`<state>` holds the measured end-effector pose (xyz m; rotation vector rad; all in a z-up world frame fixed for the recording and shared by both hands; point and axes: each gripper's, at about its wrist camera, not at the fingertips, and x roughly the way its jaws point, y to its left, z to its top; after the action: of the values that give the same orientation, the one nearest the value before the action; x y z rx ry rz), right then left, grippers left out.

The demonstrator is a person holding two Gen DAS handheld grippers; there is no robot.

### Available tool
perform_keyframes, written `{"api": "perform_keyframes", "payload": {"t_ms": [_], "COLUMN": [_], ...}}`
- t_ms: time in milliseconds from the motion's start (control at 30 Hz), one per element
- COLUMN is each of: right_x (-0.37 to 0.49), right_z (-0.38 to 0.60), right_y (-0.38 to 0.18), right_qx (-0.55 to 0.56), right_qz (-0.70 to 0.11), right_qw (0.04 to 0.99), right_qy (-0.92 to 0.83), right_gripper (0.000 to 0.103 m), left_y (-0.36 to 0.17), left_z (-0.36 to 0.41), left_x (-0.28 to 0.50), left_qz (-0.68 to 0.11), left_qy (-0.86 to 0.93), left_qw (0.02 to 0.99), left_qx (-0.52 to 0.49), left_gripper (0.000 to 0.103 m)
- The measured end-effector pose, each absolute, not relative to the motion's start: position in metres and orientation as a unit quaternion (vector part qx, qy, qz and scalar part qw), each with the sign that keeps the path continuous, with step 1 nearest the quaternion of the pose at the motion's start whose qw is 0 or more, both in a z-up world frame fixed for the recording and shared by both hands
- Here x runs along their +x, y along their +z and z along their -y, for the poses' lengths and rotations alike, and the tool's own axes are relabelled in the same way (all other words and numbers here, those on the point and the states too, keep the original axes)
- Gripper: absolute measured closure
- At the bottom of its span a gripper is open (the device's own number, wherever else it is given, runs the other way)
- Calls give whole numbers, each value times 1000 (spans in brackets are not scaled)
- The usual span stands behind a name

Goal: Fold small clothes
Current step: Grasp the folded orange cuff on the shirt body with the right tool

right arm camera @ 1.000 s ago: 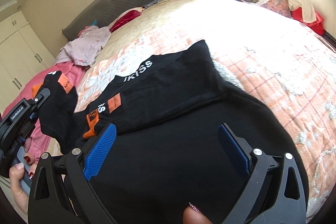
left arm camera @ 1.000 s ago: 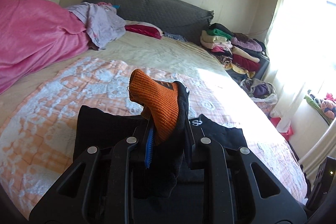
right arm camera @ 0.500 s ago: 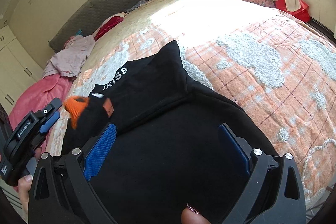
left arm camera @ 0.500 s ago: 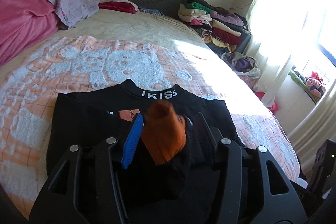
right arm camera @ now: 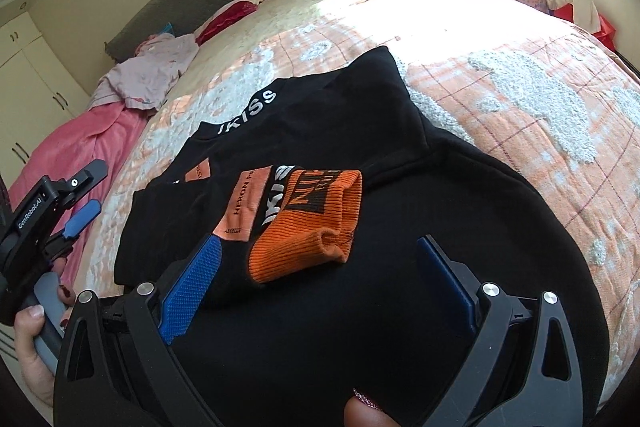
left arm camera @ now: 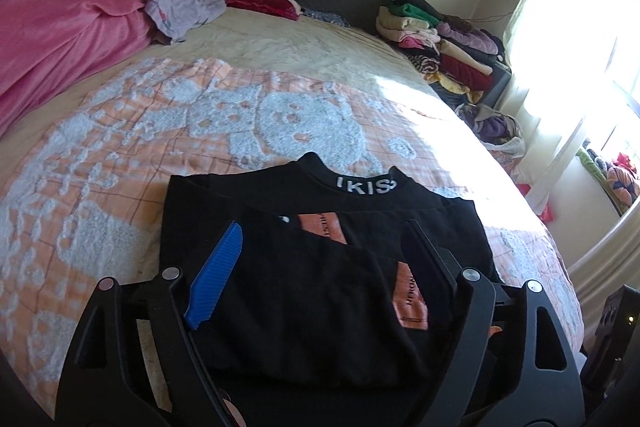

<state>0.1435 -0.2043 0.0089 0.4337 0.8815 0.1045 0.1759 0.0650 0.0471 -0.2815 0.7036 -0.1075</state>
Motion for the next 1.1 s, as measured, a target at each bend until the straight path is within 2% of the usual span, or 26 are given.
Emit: {"api": "perform_keyframes", "payload": {"t_ms": [167,367,433,467,533,567,600,700,1100], "right_x": [160,176,180,181,182,182,181,181,197], "right_z": [202,196,191,189,186,185,184,180,178], "right_y": [-5,-8,-8,-8,-9,-8,-5,4,60], "right_qx": [219,205,189,183,174,172,167,139,39], "right_qz": [-444,-442,-443,-446,-446,-442,-437,-420,-328], "right_qw": [867,872,875,875,877,880,883,896,942], "right_qy": [48,37,38,39,36,39,38,44,58], "right_gripper": [6,7,23,36,50,62,70,81,84], "left_y": [45,48,48,47,46,46,46,46,48], "left_z": [-87,-109,-115,-118,-122,-124,-126,-131,-135], "left_x": [177,178,178,178,178,179,179,177,177], "left_qz": [-349,-344,-342,-343,-343,-343,-343,-340,-337], "left_qy": [-23,2,7,10,15,17,19,23,30], "left_qw": [925,924,923,922,920,920,919,919,920], "left_qx": [-148,-167,-176,-181,-187,-190,-193,-197,-199], "left_gripper": [22,21,21,21,21,21,21,21,20]}}
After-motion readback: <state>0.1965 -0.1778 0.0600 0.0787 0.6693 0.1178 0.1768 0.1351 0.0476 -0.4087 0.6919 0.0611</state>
